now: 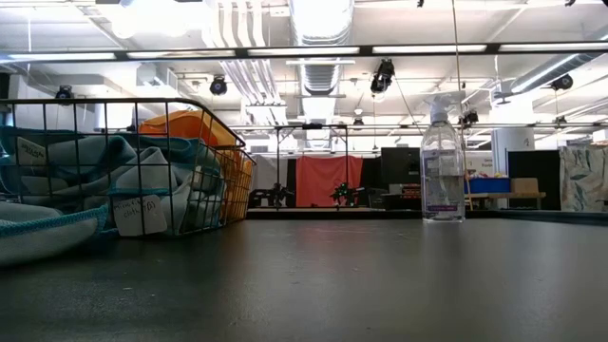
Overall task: Sort microfiber towel by color & place in baskets
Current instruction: Put the blue towel into the bottom wire basket
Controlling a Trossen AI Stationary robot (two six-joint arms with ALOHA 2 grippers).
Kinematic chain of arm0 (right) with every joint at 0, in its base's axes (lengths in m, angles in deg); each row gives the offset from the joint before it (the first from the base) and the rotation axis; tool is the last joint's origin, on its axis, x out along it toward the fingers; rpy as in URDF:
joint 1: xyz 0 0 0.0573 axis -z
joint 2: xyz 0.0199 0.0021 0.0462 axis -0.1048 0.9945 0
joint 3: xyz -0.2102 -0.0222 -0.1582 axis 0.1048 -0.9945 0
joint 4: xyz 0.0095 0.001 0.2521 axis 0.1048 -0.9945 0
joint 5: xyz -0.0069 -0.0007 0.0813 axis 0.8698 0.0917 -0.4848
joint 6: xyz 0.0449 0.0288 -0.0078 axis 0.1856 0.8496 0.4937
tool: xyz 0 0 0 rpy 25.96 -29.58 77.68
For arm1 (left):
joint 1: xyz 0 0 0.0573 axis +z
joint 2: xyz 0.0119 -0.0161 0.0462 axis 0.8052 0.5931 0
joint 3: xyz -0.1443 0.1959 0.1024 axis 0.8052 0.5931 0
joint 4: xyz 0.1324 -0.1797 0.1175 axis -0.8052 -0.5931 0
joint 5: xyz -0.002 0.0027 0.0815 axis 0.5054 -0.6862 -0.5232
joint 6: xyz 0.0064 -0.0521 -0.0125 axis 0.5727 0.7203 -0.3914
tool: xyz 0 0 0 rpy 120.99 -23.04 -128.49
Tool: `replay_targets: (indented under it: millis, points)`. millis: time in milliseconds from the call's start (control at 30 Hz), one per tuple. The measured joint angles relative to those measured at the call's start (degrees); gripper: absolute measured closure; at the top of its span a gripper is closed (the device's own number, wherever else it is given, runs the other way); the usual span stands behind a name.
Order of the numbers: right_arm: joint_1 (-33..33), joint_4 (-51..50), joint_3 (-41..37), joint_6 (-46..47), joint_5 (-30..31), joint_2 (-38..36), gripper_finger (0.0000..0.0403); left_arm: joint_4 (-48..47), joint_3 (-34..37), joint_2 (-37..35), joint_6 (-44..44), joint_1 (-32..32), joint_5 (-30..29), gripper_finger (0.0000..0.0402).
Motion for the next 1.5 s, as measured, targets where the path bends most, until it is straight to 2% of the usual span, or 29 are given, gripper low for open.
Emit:
replay_targets:
  millis: [667,1100,1233,1433,1500]
  points:
    - [0.0,0.1,-1.0,0.0,0.0,0.0,0.028,-1.2,-0.3,11.7,0.0,0.0,0.0,0.0295]
    - [0.0,0.5,-4.4,0.0,0.0,0.0,0.028,-1.0,-0.1,11.4,0.0,0.0,0.0,0.0296]
    - [0.0,1.1,-4.4,0.0,0.0,0.0,0.028,-1.0,-0.1,11.4,0.0,0.0,0.2,0.0318]
    - [0.0,1.1,-4.4,0.0,0.0,0.0,0.028,-0.7,-0.1,11.4,0.6,0.0,0.8,0.0385]
    - [0.0,1.1,-4.4,0.0,0.0,0.0,0.028,-0.7,-0.1,11.4,1.6,0.0,0.8,0.0396]
